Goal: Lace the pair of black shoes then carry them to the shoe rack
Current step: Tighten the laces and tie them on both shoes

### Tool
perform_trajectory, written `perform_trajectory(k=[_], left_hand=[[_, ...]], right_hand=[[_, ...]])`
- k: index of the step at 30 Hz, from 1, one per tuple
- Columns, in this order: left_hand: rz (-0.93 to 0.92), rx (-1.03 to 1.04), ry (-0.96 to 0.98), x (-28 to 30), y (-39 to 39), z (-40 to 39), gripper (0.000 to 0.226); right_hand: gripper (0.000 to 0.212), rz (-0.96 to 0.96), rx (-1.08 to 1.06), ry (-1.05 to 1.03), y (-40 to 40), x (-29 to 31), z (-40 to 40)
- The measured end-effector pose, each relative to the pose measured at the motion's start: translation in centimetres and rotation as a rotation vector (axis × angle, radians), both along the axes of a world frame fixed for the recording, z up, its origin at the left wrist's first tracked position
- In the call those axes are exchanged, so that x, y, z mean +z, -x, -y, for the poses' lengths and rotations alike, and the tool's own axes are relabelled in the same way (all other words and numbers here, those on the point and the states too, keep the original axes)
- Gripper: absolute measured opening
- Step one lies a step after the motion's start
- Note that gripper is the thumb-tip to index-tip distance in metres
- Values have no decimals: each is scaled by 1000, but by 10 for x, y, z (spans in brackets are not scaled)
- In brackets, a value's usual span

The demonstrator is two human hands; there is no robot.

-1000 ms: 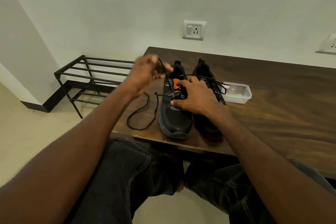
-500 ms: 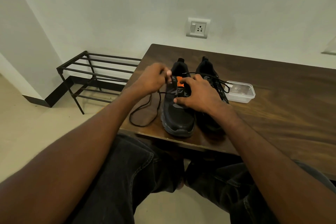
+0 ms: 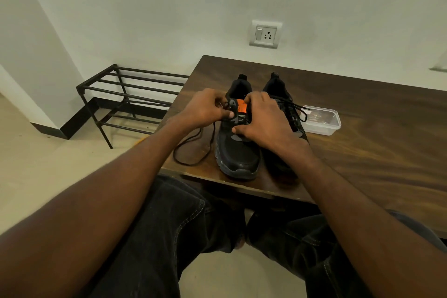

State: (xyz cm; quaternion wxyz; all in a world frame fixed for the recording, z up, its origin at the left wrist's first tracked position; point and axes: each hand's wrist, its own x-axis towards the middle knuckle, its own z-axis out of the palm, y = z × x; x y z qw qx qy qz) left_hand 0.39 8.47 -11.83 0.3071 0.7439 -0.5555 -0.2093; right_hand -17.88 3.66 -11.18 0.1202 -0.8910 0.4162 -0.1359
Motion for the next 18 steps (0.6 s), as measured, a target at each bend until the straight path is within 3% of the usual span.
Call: perform_trajectory(k=[3,8,11,14,16,18], left_hand=[[-52,26,32,1,-2,0,19],[-61,112,73,-5,-11,2,20],[-15,164,99,-10,-15,4,22],[-17,214,145,-9,-18,4,22],[8,200,160,-8,-16,4,18],[27,142,184,-6,-13,4,11]], right_hand=[[51,-17,120,135,-6,-3,-10],[32,-116,192,149,-15,-12,-20],[43,-40,122,65,-14,-7,-21],[33,96,12,-135,-11,-1,-18],[13,332,-63,-444,-9,5,-19],[13,631,-145,-801,-3,18,-20]])
